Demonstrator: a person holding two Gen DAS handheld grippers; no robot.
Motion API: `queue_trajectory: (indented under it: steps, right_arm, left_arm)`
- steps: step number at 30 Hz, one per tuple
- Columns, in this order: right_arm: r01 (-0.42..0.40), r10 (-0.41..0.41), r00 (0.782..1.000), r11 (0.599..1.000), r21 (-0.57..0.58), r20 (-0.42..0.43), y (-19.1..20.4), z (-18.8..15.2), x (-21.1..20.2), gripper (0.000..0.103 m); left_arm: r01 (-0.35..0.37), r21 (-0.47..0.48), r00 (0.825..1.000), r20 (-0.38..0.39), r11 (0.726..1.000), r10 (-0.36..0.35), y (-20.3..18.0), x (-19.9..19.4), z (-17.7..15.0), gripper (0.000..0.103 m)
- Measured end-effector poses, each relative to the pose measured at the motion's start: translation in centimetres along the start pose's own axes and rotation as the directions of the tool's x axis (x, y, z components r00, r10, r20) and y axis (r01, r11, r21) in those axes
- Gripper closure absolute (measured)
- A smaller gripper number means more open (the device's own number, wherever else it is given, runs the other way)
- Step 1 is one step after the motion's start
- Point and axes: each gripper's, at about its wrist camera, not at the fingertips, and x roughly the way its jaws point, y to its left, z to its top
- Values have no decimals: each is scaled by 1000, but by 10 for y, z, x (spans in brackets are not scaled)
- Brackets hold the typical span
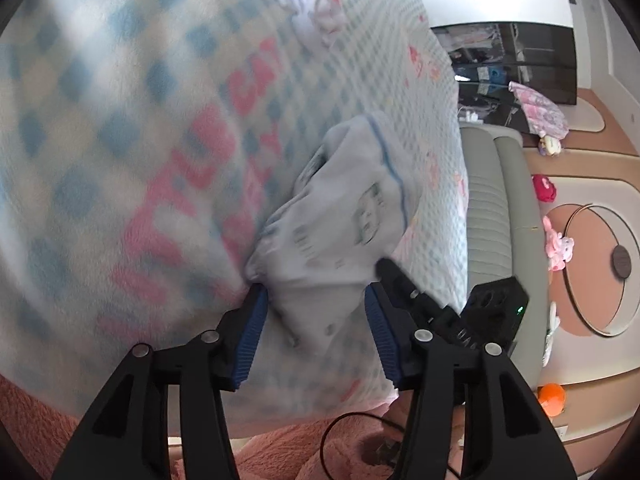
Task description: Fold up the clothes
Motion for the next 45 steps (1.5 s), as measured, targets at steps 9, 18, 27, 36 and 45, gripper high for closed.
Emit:
queue_trajectory:
  steps: [9, 18, 27, 36, 45]
  right_arm:
    - [16, -16, 1000, 999, 36, 0, -5, 17, 23, 55]
    - [-13, 20, 999, 990, -137, 44, 36, -6, -7, 92]
    - [124, -116, 990, 986, -108, 75, 15, -11, -22, 75]
    - [140, -131, 990, 948, -287, 51, 46, 2, 6, 65]
    - [193, -190, 981, 960, -203, 34, 12, 12, 23, 65]
  left_arm:
    - [-99, 92, 995, 2, 991, 99, -11, 18, 8, 70]
    - [-351, 386, 935, 202, 853, 293, -69, -20, 41, 90]
    - [-199, 301, 980, 74, 932, 185, -31, -23, 58, 64]
    - [-359, 333, 933, 92, 872, 349, -33, 27, 28, 65]
    - [-344, 321, 938, 71, 883, 339, -20, 25, 35, 76]
